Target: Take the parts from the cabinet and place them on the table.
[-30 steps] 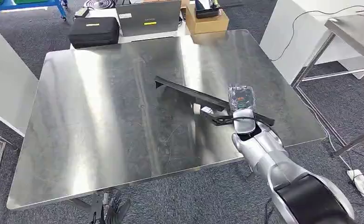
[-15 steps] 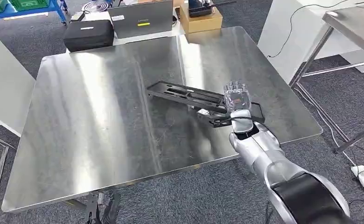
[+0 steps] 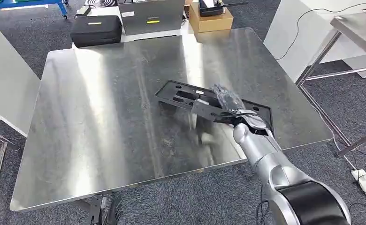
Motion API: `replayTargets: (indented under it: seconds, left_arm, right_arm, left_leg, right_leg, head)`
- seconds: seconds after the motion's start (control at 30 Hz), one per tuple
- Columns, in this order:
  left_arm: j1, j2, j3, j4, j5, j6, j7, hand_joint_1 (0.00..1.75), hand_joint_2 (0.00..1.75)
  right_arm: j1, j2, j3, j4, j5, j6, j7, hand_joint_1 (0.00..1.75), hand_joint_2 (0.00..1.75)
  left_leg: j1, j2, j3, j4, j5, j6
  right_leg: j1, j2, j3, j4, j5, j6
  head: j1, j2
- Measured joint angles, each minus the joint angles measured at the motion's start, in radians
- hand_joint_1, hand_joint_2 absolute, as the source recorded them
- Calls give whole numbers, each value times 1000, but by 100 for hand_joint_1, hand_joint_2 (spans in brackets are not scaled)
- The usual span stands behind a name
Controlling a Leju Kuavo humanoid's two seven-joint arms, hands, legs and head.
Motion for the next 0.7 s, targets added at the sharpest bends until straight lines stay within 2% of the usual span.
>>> replayTargets:
  seconds: [0.07,0.2,0.23,0.3,0.37,0.5,0.6,0.63,0.7]
  left_arm:
    - [1,3,0,1,2,1,-5,0,0]
    - [2,5,0,2,2,7,-8,0,0]
    - [2,6,0,2,2,11,-10,0,0]
    - [2,6,0,3,3,23,-18,0,0]
    - [3,6,0,3,7,29,-32,0,0]
    - [9,13,1,5,13,24,-56,0,0]
    - [12,17,2,5,24,34,-77,0,0]
    - [14,17,3,5,33,45,-84,0,0]
    - [17,19,8,5,40,75,-85,0,0]
  right_arm:
    - [27,0,-8,-100,-32,0,19,0,0]
    - [66,-8,-15,-215,-56,-6,21,0,0]
    - [78,-8,-20,-237,-78,-48,0,0,0]
    - [119,-9,-40,-313,-147,-182,-58,0,0]
    - [202,-20,-60,-490,-193,-300,-87,0,0]
    - [378,-50,-79,-822,-155,-474,-110,0,0]
    - [548,-58,-94,-1035,-226,-635,-213,0,0]
    - [615,-57,-104,-1109,-291,-645,-280,0,0]
    - [726,-46,-118,-1197,-396,-646,-370,0,0]
  left_leg:
    - [-2,1,0,0,-1,1]
    - [-2,1,0,0,-1,1]
    - [-2,1,0,0,-1,1]
    - [-2,1,0,0,-1,1]
    - [-2,0,1,-1,-2,2]
    - [-2,0,2,-3,-6,3]
    - [-2,0,3,-3,-8,3]
    - [-2,0,3,-3,-10,3]
    - [-4,1,0,0,-15,4]
  right_leg:
    - [-1,0,0,0,1,1]
    - [-1,0,-1,0,1,2]
    - [0,0,-1,0,1,2]
    - [0,0,-2,0,1,2]
    - [0,-1,-1,0,-1,5]
    - [0,-1,-1,0,-4,8]
    - [0,-1,0,-1,-7,11]
    - [0,-1,1,-1,-8,9]
    - [-3,0,3,-4,-8,10]
  head:
    - [-1,0]
    - [-1,0]
    - [-1,0]
    - [-2,0]
    - [-1,0]
    - [0,0]
    - [-1,0]
    - [-1,0]
    - [-1,0]
